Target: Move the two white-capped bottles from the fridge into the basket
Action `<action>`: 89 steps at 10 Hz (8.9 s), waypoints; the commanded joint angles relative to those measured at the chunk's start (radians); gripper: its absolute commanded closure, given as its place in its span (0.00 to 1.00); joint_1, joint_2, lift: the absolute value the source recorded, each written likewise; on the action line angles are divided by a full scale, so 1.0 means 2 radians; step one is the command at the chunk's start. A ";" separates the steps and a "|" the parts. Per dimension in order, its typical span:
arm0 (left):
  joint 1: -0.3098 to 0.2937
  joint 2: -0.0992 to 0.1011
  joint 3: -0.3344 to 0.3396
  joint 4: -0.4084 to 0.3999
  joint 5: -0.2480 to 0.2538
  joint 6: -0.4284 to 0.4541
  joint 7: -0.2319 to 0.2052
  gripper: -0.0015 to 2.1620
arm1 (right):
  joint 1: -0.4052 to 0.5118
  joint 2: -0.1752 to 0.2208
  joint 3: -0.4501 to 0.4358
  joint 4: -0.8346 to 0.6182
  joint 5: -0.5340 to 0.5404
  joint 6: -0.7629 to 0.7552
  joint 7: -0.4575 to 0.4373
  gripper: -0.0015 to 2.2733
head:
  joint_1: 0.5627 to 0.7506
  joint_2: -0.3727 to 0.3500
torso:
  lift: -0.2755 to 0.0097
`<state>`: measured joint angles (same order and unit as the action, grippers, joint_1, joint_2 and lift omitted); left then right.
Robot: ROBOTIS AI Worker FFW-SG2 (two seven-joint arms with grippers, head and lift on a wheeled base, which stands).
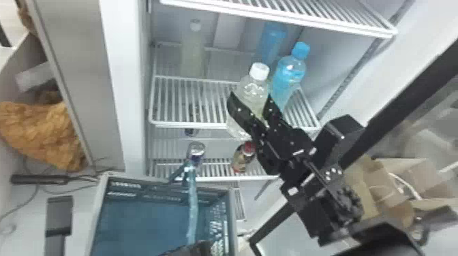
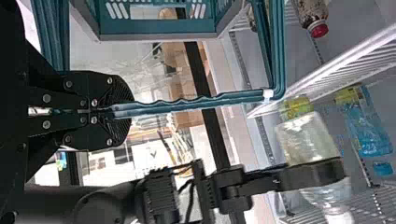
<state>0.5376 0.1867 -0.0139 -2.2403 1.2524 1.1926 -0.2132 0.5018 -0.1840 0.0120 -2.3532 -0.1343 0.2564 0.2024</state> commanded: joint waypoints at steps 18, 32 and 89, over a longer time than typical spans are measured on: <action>0.000 0.000 0.000 0.000 -0.004 0.001 0.001 0.55 | 0.091 0.018 -0.057 -0.115 -0.095 0.392 0.054 0.40 | 0.70 0.03 | 0.97; 0.000 0.000 0.000 0.000 -0.004 0.001 0.001 0.55 | 0.056 0.012 -0.039 -0.071 -0.068 0.234 0.080 0.05 | 0.70 0.06 | 0.97; -0.017 0.004 -0.025 0.016 0.013 0.009 -0.001 0.55 | -0.377 0.013 0.116 0.462 -0.051 -0.139 -0.005 0.39 | 0.70 0.26 | 0.97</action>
<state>0.5013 0.1948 -0.0638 -2.2077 1.2778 1.2092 -0.2148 -0.2720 -0.1579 0.2560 -1.4016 -0.2413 -0.0378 0.1935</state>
